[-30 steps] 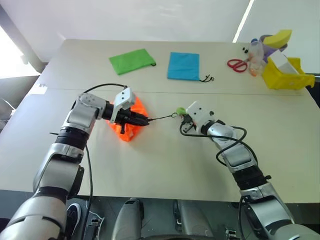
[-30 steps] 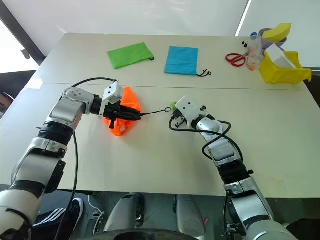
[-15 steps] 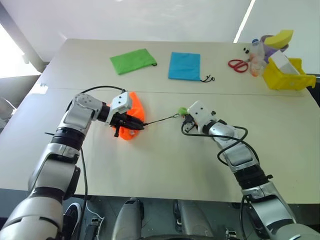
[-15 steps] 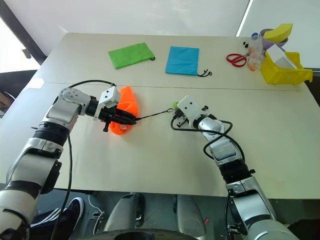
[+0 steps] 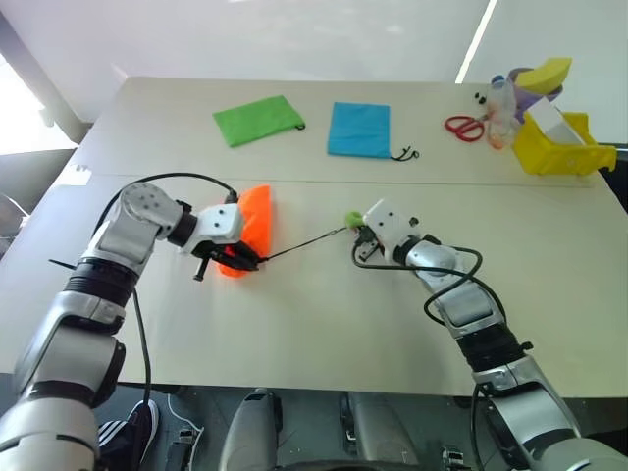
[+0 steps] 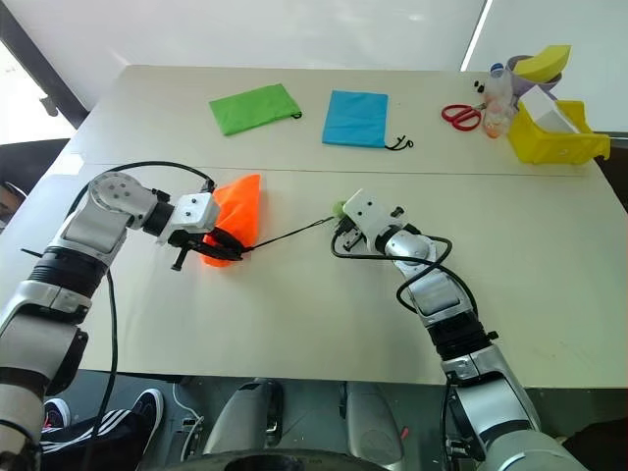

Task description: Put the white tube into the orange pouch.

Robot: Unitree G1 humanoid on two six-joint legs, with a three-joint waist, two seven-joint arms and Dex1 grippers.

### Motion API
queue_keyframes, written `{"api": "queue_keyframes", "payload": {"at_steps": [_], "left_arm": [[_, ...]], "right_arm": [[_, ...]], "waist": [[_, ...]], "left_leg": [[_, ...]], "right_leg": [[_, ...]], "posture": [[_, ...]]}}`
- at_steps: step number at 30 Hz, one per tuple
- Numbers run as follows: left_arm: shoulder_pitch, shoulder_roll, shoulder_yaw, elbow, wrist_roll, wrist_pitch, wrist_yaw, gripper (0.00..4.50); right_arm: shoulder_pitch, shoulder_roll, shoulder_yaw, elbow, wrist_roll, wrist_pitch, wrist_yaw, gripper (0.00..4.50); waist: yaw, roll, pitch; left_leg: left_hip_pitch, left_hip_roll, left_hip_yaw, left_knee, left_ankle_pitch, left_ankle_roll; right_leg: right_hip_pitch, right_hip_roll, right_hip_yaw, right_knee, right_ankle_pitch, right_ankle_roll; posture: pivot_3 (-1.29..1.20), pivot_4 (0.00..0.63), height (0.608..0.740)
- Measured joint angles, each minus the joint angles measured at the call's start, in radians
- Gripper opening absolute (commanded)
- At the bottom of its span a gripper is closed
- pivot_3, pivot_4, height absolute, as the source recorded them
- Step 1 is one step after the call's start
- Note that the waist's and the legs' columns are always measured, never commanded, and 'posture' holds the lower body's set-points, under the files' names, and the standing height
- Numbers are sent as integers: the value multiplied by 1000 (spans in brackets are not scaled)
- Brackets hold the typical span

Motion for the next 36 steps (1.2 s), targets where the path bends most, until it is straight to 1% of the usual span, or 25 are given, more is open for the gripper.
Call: {"api": "queue_keyframes", "payload": {"at_steps": [5,12,14,15,17,18,20,21,22,23,24,25,29,33,36], "left_arm": [[32,18,-1,-12,-54,35,0,245],[46,37,-6,-26,-89,62,0,245],[46,35,-6,-28,-92,79,-1,1266],[48,36,-6,-30,-92,86,-8,1557],[58,42,-3,-30,-91,85,-20,1557],[58,43,-1,-33,-92,87,-20,1906],[58,45,-2,-42,-92,112,-25,2247],[58,45,-2,-49,-92,131,-29,2779],[58,45,-1,-52,-92,146,-32,3196],[58,44,2,-54,-94,164,-36,3747],[58,40,7,-65,-101,200,-41,4256],[58,38,9,-72,-106,226,-45,4500],[65,19,55,-104,-137,299,-24,4500],[66,-23,138,-172,-221,421,15,4500],[65,-46,186,-221,-264,481,57,4500]], "right_arm": [[-1,0,0,8,0,-3,0,199],[-2,0,0,10,0,-5,0,199],[-2,0,0,10,0,-5,0,199],[-2,-2,0,11,0,-4,-1,199],[-2,-20,-8,16,-1,-1,-8,199],[-2,-23,-14,17,-1,0,-8,199],[-2,-23,-15,18,-1,2,-9,199],[-2,-23,-21,19,0,6,-10,199],[-2,-23,-27,19,1,9,-10,199],[-2,-23,-35,19,1,15,-10,966],[-1,-24,-50,19,4,26,-9,1295],[0,-24,-61,21,9,32,-9,1850],[2,-26,-102,6,17,62,2,3895],[42,-68,-98,-72,24,80,85,3895],[75,-86,-102,-125,49,95,139,3895]], "waist": [[1,0,0],[1,0,0],[1,0,0],[1,0,0],[1,0,0],[2,0,0],[1,0,0],[1,0,0],[1,0,0],[2,0,0],[2,0,0],[3,0,0],[3,0,0],[3,0,0],[0,0,0]], "left_leg": [[0,0,0,0,0,0],[0,0,0,0,0,0],[0,0,0,0,0,0],[0,0,0,0,0,0],[0,0,0,0,0,0],[0,0,0,0,0,0],[0,0,0,0,0,0],[0,0,0,0,0,0],[1,0,0,0,0,0],[1,0,0,0,0,0],[1,0,0,0,0,0],[1,0,0,0,0,0],[1,0,0,1,1,1],[0,0,-1,1,0,1],[1,0,0,1,1,1]], "right_leg": [[0,0,0,0,0,0],[0,0,0,0,0,0],[0,0,0,0,0,0],[0,0,0,0,0,0],[0,0,0,0,0,0],[0,0,0,0,0,0],[0,0,0,1,0,0],[0,0,0,1,0,0],[0,0,0,1,0,0],[0,0,0,1,0,0],[0,0,0,2,0,0],[0,0,0,2,0,0],[0,0,0,3,0,0],[0,0,0,3,0,0],[0,0,0,3,0,0]], "posture": [[0,150,740],[0,150,740],[0,150,740],[0,150,740],[0,150,740],[0,150,740],[0,150,740],[0,150,740],[0,150,740],[0,150,740],[0,150,740],[0,150,740],[0,150,740],[0,150,740],[0,150,740]]}}
